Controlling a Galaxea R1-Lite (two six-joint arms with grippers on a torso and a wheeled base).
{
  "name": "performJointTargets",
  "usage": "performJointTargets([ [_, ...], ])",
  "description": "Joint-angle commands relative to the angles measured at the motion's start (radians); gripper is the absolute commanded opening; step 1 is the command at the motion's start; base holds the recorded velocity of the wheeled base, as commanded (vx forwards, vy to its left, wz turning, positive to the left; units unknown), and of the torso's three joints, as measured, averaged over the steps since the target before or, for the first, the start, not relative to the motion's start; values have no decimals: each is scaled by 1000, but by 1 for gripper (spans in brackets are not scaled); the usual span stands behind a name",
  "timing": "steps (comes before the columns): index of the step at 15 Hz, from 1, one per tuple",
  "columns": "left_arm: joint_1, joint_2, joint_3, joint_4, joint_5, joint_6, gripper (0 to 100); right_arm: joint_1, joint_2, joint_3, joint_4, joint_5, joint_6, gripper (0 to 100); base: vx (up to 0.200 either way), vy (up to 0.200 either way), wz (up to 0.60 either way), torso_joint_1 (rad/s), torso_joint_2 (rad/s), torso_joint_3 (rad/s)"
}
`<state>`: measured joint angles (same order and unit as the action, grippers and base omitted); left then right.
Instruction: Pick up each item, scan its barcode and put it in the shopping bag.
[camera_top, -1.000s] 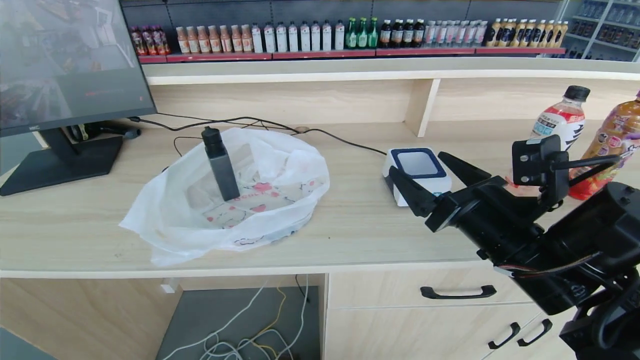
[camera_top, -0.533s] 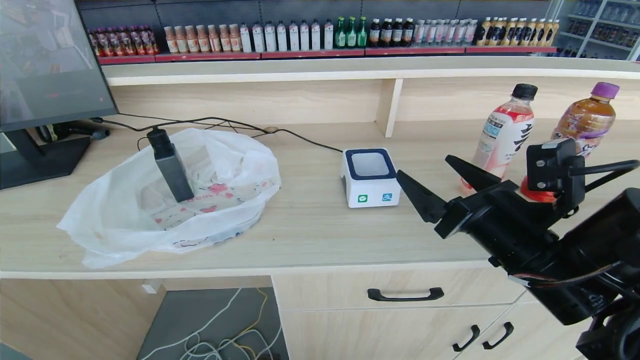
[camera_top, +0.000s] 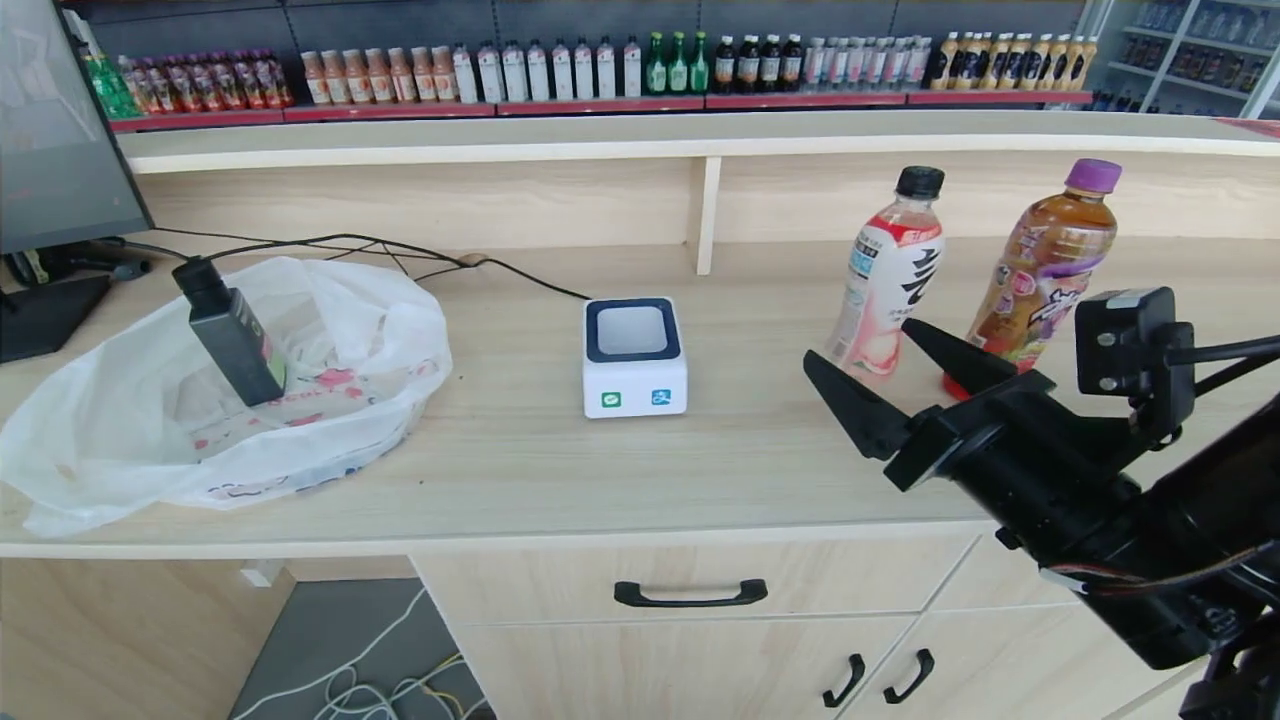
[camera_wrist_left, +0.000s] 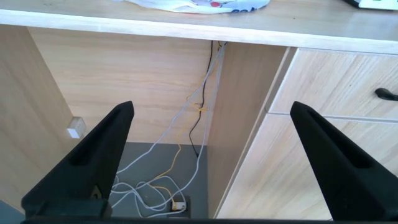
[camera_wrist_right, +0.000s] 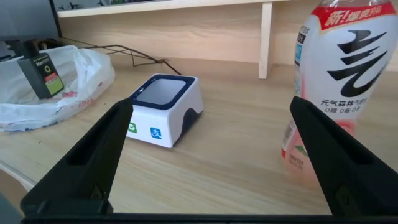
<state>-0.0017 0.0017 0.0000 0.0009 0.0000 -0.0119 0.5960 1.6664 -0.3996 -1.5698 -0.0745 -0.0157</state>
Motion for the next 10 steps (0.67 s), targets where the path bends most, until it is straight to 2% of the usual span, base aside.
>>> performJointTargets([
  [1,0,0,0,-1,0,0,100,4,-4,7,-1,1,-1,100,0,0,0,0,0,0],
  [6,0,0,0,-1,0,6,100,4,-2,24,-1,1,-3,100,0,0,0,0,0,0],
  [10,0,0,0,-1,0,6,100,5,-73,182,-1,5,-4,100,0,0,0,0,0,0],
])
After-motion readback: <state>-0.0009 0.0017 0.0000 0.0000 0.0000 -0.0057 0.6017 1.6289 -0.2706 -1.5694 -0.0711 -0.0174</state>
